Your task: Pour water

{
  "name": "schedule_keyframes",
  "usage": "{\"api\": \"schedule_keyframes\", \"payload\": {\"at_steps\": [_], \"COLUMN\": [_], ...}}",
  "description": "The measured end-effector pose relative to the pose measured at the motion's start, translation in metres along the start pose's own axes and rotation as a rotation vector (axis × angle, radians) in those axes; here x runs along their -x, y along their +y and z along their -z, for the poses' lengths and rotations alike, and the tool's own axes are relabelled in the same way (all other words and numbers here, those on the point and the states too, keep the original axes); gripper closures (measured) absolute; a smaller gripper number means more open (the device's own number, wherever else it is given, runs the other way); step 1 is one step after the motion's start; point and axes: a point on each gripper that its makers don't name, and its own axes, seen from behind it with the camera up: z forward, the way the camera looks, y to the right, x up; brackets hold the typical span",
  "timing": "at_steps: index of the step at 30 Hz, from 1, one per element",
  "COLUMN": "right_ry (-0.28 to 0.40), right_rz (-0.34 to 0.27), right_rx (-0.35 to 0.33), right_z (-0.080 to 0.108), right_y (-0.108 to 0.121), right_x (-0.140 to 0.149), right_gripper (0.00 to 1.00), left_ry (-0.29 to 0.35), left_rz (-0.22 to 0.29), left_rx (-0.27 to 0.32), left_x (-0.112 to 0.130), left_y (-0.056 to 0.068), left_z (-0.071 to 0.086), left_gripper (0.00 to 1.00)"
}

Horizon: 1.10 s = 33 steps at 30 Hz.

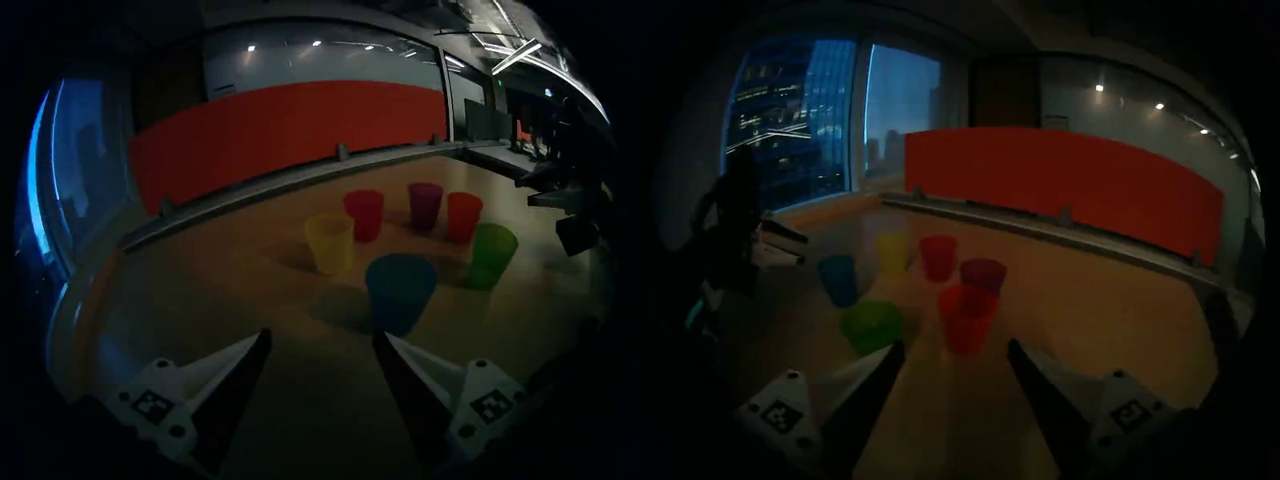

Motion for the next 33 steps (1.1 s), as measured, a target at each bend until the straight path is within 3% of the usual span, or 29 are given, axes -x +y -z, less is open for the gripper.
{"api": "schedule_keyframes", "payload": {"at_steps": [14,33], "right_ry": [0.121,0.298], "right_rz": [-0.049,-0.084], "right_rx": [0.238,0.455], "right_z": [0.002,0.013], "right_y": [0.047,0.080], "right_x": [-0.033,-0.067], "right_gripper": [0.00,0.00], "left_ry": [0.131,0.326], "left_rz": [0.090,0.171], "left_rx": [-0.112,-0.290], "left_x": [-0.019,-0.056], "left_y": [-0.031,-0.069], "left_z": [0.010,0.034], "left_gripper": [0.06,0.06]}}
